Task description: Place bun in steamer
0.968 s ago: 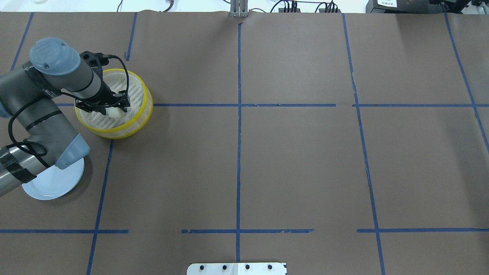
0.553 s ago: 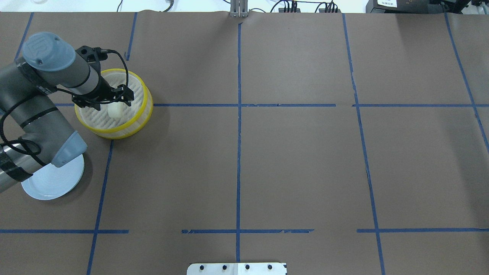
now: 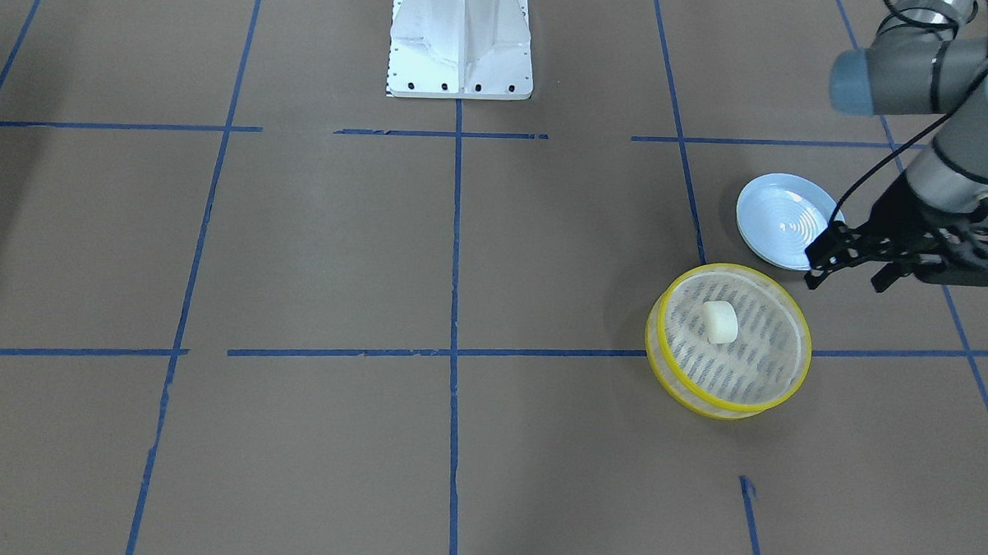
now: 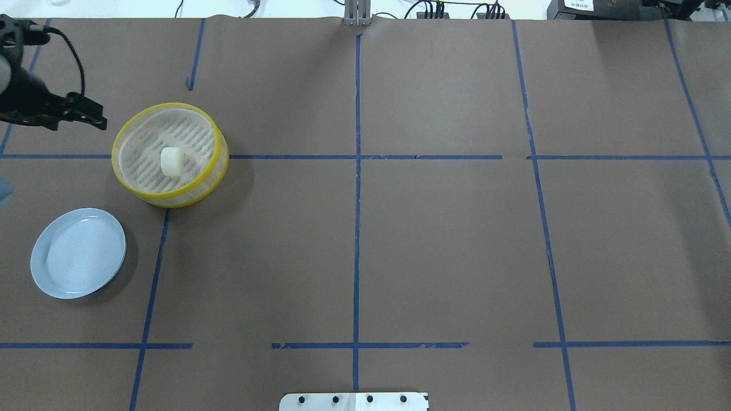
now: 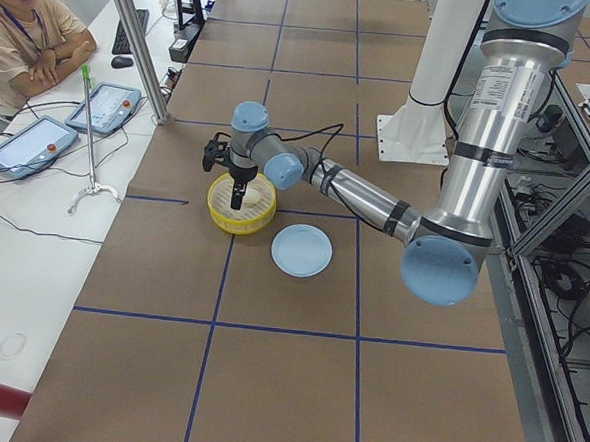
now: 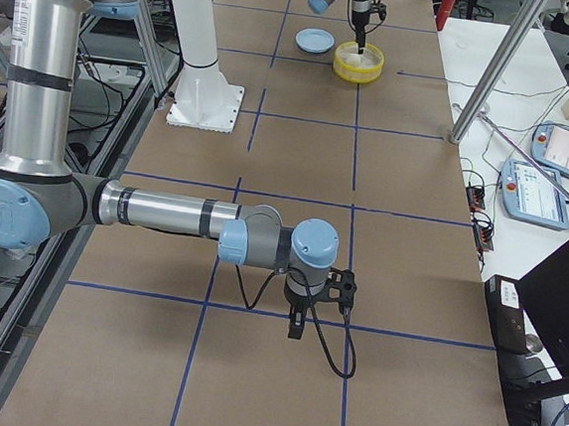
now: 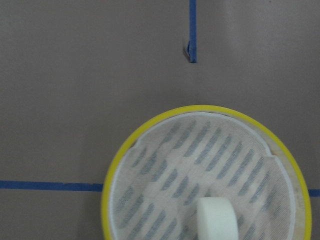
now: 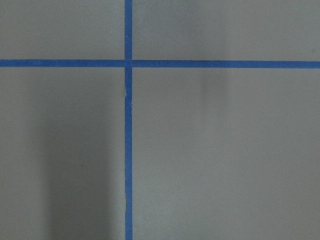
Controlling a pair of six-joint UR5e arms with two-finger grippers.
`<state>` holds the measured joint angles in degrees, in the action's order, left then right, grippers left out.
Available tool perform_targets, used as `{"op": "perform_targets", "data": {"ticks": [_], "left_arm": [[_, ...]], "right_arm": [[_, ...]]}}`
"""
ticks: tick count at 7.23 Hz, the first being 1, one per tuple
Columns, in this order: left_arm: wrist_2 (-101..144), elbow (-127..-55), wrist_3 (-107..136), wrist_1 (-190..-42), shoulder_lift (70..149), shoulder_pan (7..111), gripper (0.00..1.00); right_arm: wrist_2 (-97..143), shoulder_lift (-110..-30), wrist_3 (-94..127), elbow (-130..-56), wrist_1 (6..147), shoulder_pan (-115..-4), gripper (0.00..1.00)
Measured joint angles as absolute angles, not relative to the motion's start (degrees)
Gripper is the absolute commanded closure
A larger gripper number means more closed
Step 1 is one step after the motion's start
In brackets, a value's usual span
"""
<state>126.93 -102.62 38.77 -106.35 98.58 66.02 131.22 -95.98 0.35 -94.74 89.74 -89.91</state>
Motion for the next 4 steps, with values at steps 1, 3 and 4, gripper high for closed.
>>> {"op": "perform_targets", "data": {"ticks": [1, 3, 4], "left_arm": [[130.8, -103.2, 30.9, -106.4, 94.5, 71.4, 0.0], [135.9, -102.9, 12.5, -105.9, 85.9, 82.7, 0.0], [136.6, -101.9, 4.2, -103.7, 83.6, 88.1, 0.0]], "right_arm": [[131.2, -96.0, 0.4, -94.7, 89.7, -89.9, 0.0], [131.2, -96.0, 0.4, -94.7, 89.7, -89.9, 0.0], [131.2, -96.0, 0.4, -94.7, 89.7, -89.9, 0.0]]}}
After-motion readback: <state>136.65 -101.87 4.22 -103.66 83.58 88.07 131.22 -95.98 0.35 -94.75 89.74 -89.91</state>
